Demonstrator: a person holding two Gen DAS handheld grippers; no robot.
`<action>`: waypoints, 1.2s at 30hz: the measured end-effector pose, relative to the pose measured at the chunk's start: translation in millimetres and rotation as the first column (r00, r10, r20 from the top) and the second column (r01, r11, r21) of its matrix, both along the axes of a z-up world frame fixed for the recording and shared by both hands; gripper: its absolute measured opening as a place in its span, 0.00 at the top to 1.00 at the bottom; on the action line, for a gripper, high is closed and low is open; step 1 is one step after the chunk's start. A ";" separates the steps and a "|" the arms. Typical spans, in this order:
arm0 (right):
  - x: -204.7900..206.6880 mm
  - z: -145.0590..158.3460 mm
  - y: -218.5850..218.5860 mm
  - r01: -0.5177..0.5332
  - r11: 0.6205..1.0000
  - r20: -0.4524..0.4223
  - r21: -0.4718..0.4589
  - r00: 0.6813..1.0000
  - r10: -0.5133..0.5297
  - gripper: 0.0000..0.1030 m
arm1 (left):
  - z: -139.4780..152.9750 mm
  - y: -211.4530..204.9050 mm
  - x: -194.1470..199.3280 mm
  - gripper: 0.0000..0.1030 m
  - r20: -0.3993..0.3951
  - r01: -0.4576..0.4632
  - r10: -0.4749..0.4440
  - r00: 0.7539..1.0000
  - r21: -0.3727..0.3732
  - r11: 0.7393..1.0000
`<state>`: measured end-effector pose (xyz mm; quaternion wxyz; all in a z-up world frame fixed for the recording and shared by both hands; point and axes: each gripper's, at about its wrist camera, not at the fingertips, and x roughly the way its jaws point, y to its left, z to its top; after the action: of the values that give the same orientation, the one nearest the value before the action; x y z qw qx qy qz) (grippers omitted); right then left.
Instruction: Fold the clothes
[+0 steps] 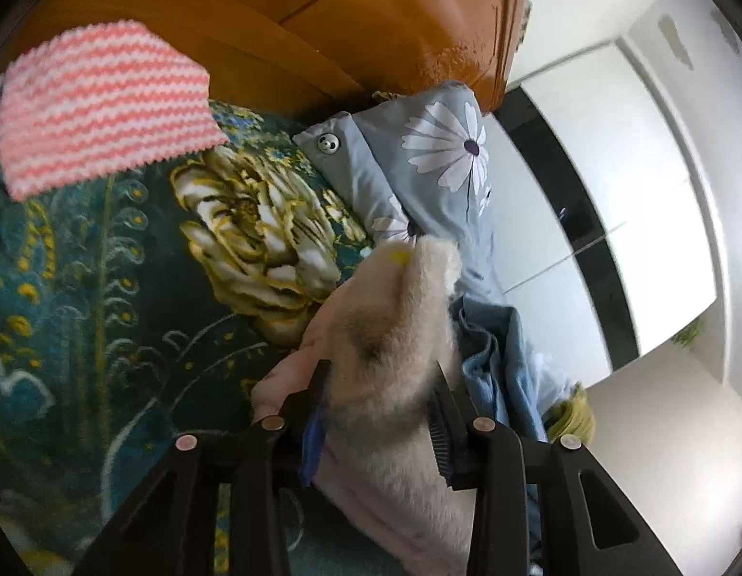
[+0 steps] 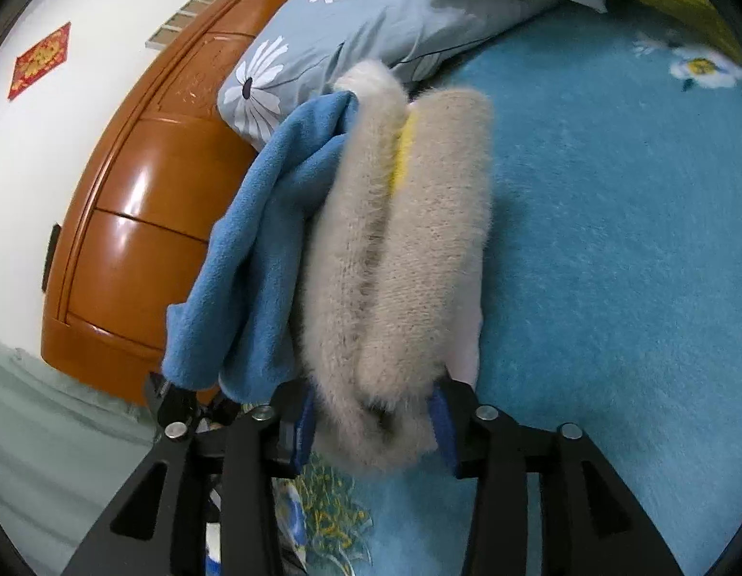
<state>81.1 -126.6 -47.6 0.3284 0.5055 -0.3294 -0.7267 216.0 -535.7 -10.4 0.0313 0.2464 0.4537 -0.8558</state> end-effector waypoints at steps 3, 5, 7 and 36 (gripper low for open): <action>6.7 18.1 15.8 0.010 0.998 -0.039 0.062 0.999 -0.008 0.56 | 31.1 10.2 13.2 0.60 0.026 -0.041 0.046 0.999 -0.170 0.985; 8.1 42.2 12.1 0.020 0.993 -0.121 0.114 0.993 -0.007 0.56 | 62.3 26.8 16.3 0.59 -0.015 -0.042 0.039 0.999 -0.296 0.954; 7.3 72.6 -1.1 0.033 0.986 -0.229 0.166 0.973 0.006 0.56 | 82.5 48.7 4.1 0.54 -0.060 0.035 -0.059 0.996 -0.353 0.935; 11.3 69.7 -91.1 -0.093 0.864 -0.425 0.495 0.842 0.334 0.57 | 40.6 124.4 -79.1 0.44 0.145 0.357 -0.338 0.930 -0.576 0.735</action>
<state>92.3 -217.7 22.0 0.3553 0.3984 0.0061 -0.8456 137.0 -411.3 30.2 -0.0466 0.3173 0.1089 -0.9409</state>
